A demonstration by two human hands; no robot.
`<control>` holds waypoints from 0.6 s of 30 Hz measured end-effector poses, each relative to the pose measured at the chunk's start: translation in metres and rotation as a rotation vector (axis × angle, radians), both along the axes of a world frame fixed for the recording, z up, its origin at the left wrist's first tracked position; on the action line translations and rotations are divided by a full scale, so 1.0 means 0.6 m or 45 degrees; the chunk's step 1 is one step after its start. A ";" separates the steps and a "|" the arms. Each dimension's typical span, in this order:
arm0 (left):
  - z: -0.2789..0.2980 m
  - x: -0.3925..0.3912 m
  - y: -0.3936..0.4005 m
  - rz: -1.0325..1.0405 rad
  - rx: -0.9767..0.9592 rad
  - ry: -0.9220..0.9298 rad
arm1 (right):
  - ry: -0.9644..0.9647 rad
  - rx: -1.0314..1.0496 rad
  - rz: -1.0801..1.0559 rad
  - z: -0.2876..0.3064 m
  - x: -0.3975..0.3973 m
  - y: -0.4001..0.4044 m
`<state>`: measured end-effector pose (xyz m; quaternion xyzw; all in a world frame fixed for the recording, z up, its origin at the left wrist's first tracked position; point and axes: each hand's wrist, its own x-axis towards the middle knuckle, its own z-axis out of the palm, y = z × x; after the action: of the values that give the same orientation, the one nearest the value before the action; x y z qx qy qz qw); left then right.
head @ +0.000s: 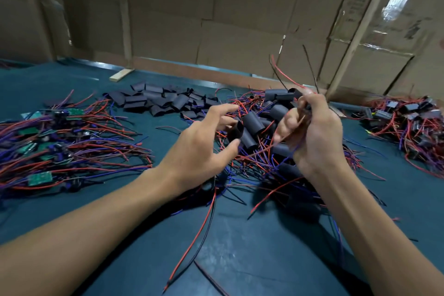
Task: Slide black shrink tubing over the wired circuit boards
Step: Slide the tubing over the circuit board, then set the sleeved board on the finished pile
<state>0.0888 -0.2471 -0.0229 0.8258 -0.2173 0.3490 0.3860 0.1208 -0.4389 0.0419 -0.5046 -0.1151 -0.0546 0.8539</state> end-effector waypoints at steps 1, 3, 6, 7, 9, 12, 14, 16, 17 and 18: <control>0.003 -0.001 0.001 0.001 0.069 -0.068 | 0.041 0.081 0.044 0.002 -0.002 0.001; 0.008 -0.003 0.000 -0.041 0.176 -0.200 | 0.102 0.225 0.173 0.008 -0.006 -0.001; 0.011 -0.011 -0.008 -0.266 0.182 -0.189 | 0.094 0.353 0.380 0.017 -0.013 -0.008; 0.011 -0.014 -0.011 -0.338 0.160 -0.156 | 0.060 0.375 0.413 0.019 -0.017 -0.010; 0.010 -0.018 -0.017 -0.417 0.132 -0.091 | -0.009 0.430 0.434 0.022 -0.022 -0.012; 0.010 -0.023 -0.018 -0.463 0.166 0.008 | -0.079 0.490 0.365 0.026 -0.026 -0.021; 0.010 -0.027 -0.019 -0.469 0.176 0.056 | -0.085 0.478 0.320 0.030 -0.025 -0.027; 0.010 -0.028 -0.020 -0.461 0.163 0.086 | -0.045 0.448 0.298 0.035 -0.023 -0.033; 0.010 -0.028 -0.019 -0.452 0.160 0.091 | -0.018 0.422 0.292 0.037 -0.021 -0.035; 0.011 -0.026 -0.018 -0.441 0.162 0.093 | 0.008 0.380 0.281 0.039 -0.020 -0.038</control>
<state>0.0734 -0.2582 -0.0166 0.8110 -0.3636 0.2327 0.3949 0.1089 -0.4616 0.0654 -0.3567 -0.1576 0.0248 0.9205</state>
